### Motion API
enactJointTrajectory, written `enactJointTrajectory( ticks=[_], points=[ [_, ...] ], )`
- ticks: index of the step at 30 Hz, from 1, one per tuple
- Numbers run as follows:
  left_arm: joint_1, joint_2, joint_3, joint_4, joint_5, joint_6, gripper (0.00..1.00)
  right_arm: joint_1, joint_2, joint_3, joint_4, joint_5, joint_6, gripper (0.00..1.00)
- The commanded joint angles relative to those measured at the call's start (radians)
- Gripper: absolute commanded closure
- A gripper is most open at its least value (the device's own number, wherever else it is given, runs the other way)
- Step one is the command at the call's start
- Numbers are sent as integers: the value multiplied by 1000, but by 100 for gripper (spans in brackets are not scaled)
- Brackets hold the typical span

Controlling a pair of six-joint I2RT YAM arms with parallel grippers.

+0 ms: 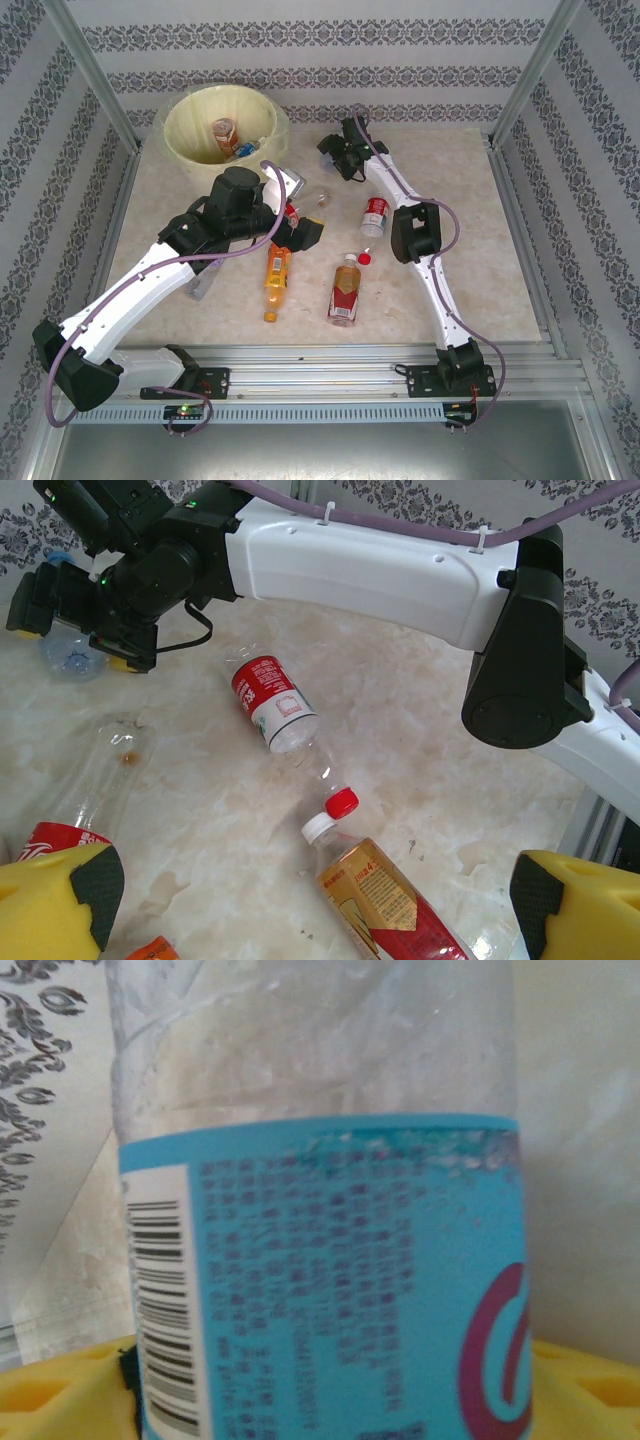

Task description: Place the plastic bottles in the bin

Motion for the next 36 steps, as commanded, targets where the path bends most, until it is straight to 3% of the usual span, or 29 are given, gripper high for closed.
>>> enactJointTrajectory(
  ticks=[1,9,15,27,36],
  points=[
    [13,2,-5,36,5,17,0,2,20,26,-31,-2,-7,23],
    [13,5,-5,35,8,16,0,0,-48,-32,-40,24,-122,35],
    [14,15,-7,40,20,8,0,-21,-248,-315,139,5,-244,39],
    [13,44,-8,59,59,-36,0,-90,-643,-804,396,-183,-429,40],
    [13,64,12,135,116,-199,0,-111,-1045,-1268,561,-341,-529,39]
  ],
)
